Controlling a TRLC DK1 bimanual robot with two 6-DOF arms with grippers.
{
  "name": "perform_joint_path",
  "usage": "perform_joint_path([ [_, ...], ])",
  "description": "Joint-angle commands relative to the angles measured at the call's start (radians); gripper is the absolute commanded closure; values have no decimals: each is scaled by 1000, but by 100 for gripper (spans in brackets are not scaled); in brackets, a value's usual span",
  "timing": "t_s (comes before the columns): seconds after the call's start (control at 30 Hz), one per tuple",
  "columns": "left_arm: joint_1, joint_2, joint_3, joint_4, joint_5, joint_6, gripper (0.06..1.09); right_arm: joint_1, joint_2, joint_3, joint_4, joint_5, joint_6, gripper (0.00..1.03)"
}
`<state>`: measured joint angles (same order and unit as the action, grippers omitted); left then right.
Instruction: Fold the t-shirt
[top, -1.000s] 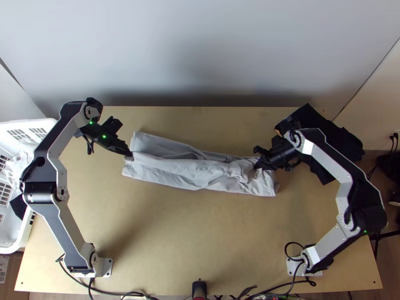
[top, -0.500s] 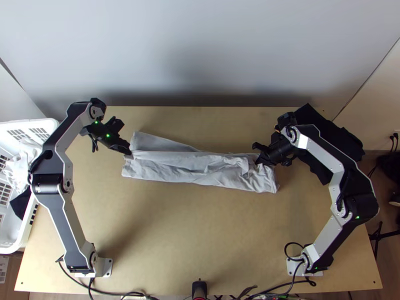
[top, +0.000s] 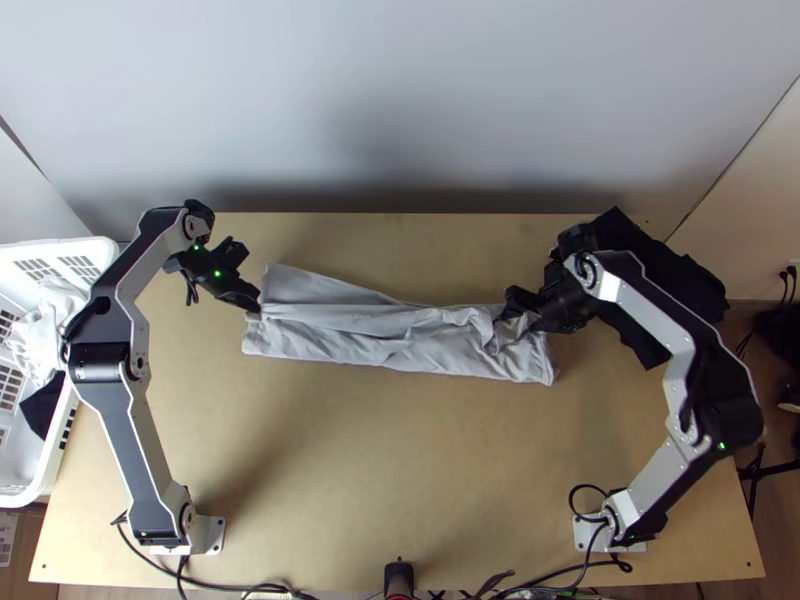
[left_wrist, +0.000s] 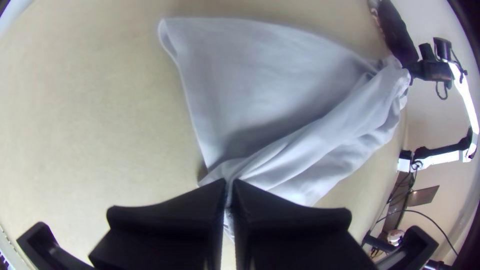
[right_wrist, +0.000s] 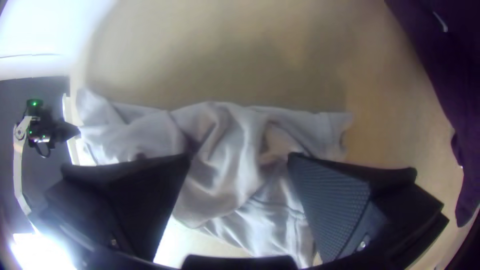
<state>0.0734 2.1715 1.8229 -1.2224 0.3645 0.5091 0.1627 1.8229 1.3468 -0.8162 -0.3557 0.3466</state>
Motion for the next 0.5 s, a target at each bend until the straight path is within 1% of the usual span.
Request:
perform_joint_path([
  [0.0,11,-19,-16,1,-1,14,105,32,-175,14,0,-5,-20,4],
  [0.03,14,-21,-20,1,-1,16,105,41,-203,23,-3,-9,-1,5],
  [0.1,14,-26,-24,1,-1,16,105,70,-235,41,-51,-45,71,5],
  [0.17,14,-30,-25,3,-1,17,105,110,-235,69,-166,-115,112,5],
  [0.23,14,-35,-24,3,-1,19,105,150,-232,68,-235,-183,155,5],
  [0.3,12,-35,-24,3,-1,20,105,184,-223,45,-256,-241,184,5],
  [0.37,11,-35,-25,4,-1,20,105,215,-197,20,-256,-270,192,5],
  [0.47,8,-35,-25,3,-1,19,105,255,-139,12,-242,-272,186,5],
])
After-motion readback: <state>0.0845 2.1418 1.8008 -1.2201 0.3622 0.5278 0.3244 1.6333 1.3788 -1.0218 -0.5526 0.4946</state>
